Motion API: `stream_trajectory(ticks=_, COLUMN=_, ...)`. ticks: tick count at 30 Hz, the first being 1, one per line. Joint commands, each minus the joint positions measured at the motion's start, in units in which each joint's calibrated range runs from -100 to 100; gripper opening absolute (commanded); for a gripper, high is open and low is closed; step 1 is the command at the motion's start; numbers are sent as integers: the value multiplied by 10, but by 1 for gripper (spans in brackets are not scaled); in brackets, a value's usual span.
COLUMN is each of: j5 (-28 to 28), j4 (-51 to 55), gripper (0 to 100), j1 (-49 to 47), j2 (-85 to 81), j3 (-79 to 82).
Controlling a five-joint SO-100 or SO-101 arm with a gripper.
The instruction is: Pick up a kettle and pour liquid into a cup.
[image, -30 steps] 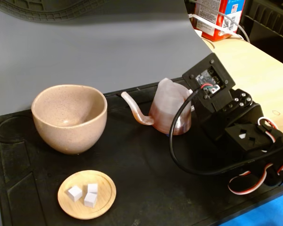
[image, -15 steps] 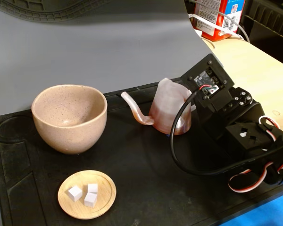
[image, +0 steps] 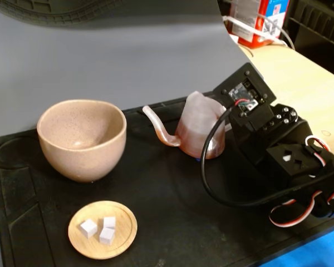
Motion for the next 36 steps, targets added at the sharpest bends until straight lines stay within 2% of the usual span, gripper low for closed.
stream_trajectory(ticks=1, j5=0, j4=-7, gripper=1, j1=-2, j2=-6, j3=-21)
stream_trajectory(ticks=10, j5=-18, j4=-28, gripper=1, j1=-15, j2=-23, j3=-18)
stream_trajectory(ticks=13, j5=-19, j4=8, gripper=1, j1=-24, j2=-106, j3=16)
stream_trajectory(ticks=20, j5=-31, j4=9, gripper=0, j1=-19, j2=-246, j3=138)
stream_trajectory(ticks=26, j5=-26, j4=145, gripper=0, j1=-37, j2=-365, j3=143)
stream_trajectory(ticks=36, j5=21, j4=187, gripper=0, j1=-63, j2=-367, j3=115)
